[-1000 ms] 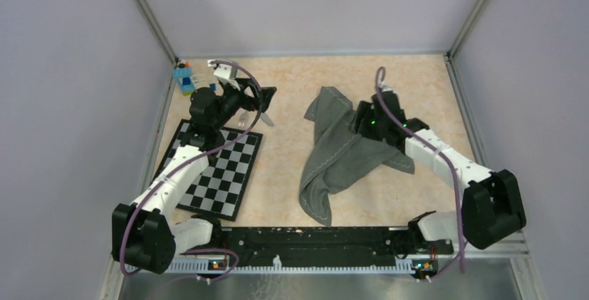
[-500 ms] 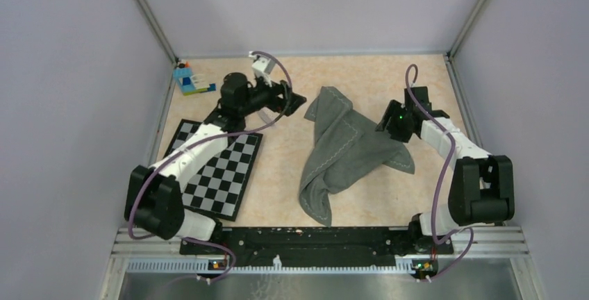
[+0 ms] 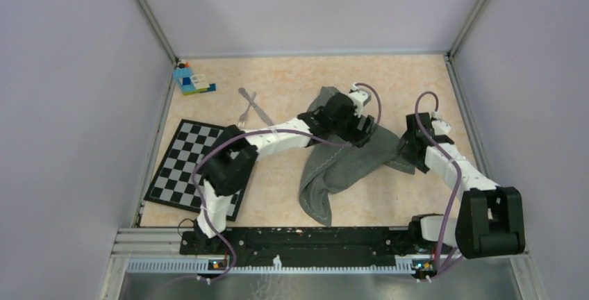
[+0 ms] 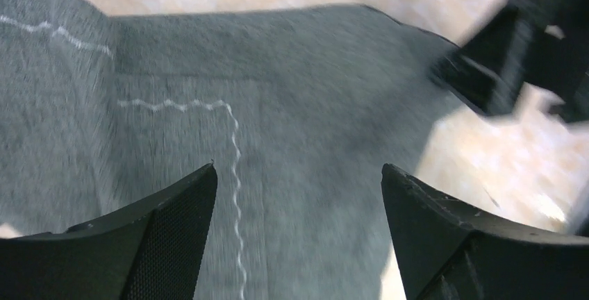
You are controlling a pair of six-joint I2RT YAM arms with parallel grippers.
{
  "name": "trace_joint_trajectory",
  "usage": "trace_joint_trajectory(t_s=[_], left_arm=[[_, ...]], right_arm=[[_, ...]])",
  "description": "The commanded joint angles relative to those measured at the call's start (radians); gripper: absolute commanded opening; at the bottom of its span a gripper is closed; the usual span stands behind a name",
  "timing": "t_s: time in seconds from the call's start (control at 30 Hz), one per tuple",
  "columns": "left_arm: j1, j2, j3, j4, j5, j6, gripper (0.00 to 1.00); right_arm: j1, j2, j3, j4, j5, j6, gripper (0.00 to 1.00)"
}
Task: Fold the napkin into a case and place the utensils inside
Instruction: Pick up the crumpled napkin from the center of the board.
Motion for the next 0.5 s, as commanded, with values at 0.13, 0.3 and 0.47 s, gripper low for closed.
trace_joint_trajectory(t_s=[0.13, 0.3, 0.47], left_arm=[[-0.058, 0.323, 0.418, -0.216, -0.342, -0.091, 0.86], [-0.076, 0.446, 0.588, -0.320, -0.424, -0.078, 0.83], [-0.089, 0.502, 0.626, -0.340, -0.451, -0.088, 0.73]], right_arm=[[-0.003, -0.153, -0.112, 0.012, 0.034, 0.118, 0.73], [-0.003, -0.251, -0.130, 0.003, 0.030, 0.089, 0.73], [-0.003, -0.273, -0.122, 0.002, -0.018, 0.070, 0.72]])
